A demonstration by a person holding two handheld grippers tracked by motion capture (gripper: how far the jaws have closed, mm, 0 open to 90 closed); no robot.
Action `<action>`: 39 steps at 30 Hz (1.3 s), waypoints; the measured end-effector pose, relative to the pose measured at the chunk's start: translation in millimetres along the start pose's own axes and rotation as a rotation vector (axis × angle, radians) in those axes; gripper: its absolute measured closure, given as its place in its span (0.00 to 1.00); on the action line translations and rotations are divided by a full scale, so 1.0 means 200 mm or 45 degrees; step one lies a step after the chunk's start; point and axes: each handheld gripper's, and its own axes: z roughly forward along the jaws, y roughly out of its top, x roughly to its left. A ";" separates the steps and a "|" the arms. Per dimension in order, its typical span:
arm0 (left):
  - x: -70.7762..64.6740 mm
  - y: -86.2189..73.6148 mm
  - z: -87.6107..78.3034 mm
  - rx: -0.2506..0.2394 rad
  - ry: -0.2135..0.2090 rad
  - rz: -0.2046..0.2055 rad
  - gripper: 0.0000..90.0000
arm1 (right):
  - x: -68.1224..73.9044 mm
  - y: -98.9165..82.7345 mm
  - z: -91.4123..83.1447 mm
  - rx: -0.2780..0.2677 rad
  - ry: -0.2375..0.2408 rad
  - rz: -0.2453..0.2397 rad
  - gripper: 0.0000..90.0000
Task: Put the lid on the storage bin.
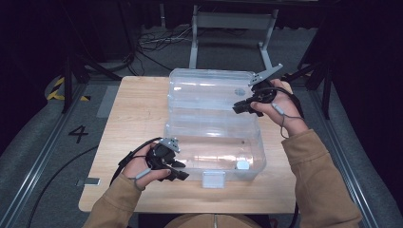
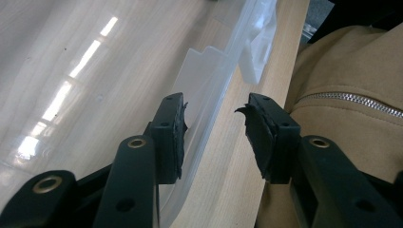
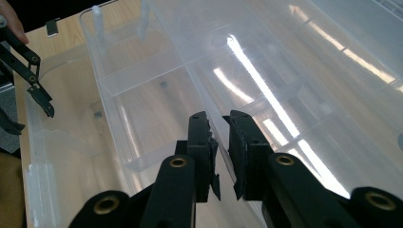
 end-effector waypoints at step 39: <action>0.02 0.00 0.05 0.054 0.064 -0.007 0.82 | 0.11 -0.03 -0.05 0.009 0.028 -0.070 0.90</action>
